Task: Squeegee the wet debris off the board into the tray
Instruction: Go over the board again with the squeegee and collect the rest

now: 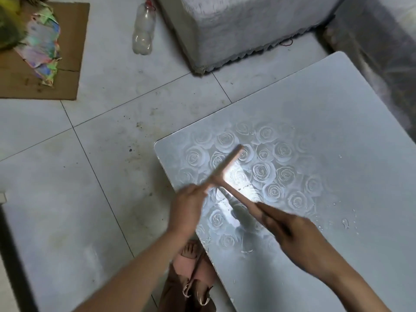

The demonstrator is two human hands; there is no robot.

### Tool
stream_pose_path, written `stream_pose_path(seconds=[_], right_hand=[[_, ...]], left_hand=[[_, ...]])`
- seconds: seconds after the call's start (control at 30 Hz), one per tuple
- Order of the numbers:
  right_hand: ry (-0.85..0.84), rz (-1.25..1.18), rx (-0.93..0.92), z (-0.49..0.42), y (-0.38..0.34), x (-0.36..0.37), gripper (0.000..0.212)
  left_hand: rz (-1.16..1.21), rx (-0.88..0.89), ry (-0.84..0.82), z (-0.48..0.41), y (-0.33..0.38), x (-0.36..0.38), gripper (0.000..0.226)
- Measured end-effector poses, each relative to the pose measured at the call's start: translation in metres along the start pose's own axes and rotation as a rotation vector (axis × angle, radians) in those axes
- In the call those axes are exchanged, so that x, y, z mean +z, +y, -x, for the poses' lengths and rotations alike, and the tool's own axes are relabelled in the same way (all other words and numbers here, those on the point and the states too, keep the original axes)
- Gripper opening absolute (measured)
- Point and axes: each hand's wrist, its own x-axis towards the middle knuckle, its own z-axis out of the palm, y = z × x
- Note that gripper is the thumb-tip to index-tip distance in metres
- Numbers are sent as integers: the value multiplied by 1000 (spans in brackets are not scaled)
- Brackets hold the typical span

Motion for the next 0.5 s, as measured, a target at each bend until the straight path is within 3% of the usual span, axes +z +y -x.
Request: stream_pose_path(seconds=[0.07,0.17,0.27,0.4,0.5], right_hand=[[-22,40,89,30,19,-6,38],[25,86,164,63,25,-12,40],[93,171,125,71,9,-11,41],[59,199,6,47,-11,7,43],[61,150,-80,28,-16,19,42]], left_hand=[[61,25,-45,20,20,20,33],[223,-84,-201,39,40,47,34],[324,-49,-189,41,42,43,31],[158,-40,-11,35,4,17,28],[-16,-82,-3,37,-12,5,37]])
